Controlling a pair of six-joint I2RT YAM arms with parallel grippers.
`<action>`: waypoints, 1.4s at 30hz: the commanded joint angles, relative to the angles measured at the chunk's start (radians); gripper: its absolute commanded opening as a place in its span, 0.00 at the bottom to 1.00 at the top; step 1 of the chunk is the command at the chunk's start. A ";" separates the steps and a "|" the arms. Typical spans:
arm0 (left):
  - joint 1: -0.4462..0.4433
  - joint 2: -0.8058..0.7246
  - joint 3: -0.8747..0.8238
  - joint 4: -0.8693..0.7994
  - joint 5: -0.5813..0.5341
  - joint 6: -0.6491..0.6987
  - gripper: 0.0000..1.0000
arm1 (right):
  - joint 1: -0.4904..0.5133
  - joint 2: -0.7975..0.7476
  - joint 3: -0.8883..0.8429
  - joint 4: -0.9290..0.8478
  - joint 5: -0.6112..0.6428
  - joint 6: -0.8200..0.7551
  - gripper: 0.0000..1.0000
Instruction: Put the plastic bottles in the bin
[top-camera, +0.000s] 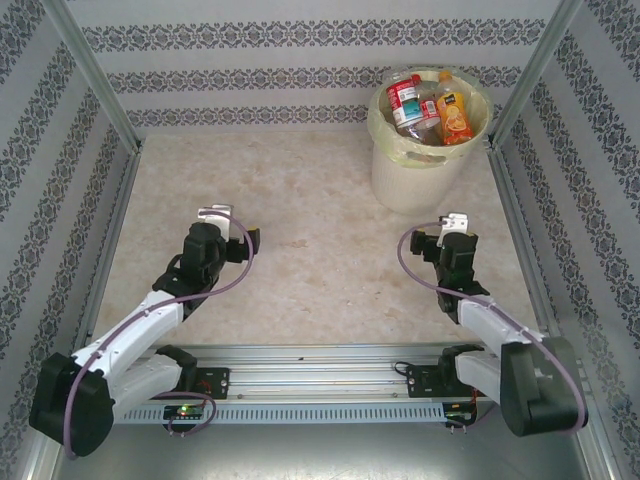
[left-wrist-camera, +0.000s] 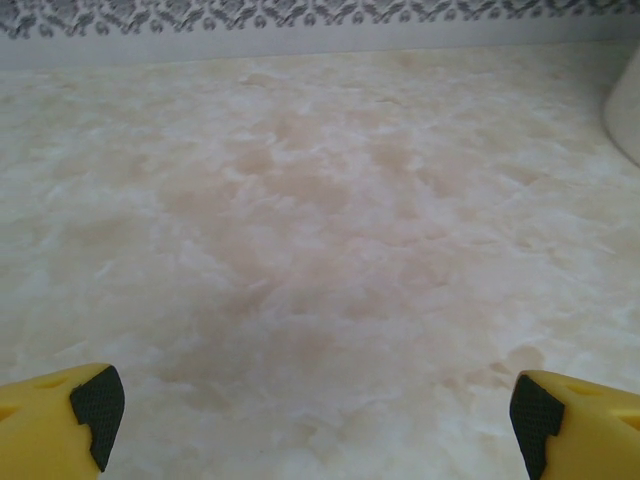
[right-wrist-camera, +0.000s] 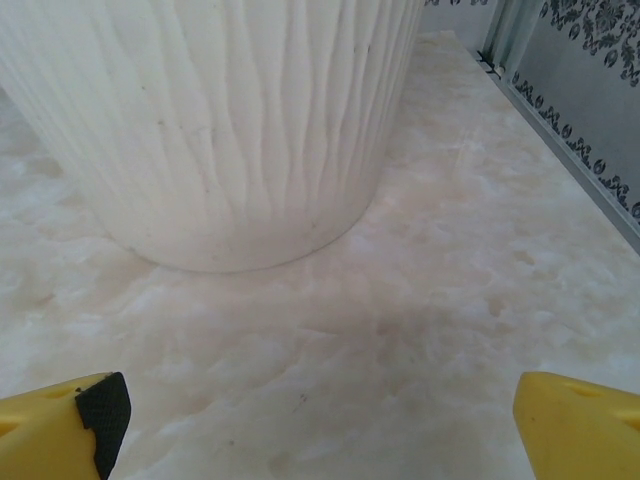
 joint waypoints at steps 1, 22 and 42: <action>0.047 0.033 -0.027 0.066 -0.016 -0.029 1.00 | -0.007 0.059 -0.005 0.175 0.016 -0.044 0.98; 0.186 0.155 -0.099 0.335 -0.108 0.102 1.00 | -0.015 0.393 -0.014 0.566 -0.035 -0.089 0.98; 0.219 0.440 -0.209 0.861 -0.043 0.254 1.00 | -0.056 0.396 0.076 0.417 -0.104 -0.056 0.98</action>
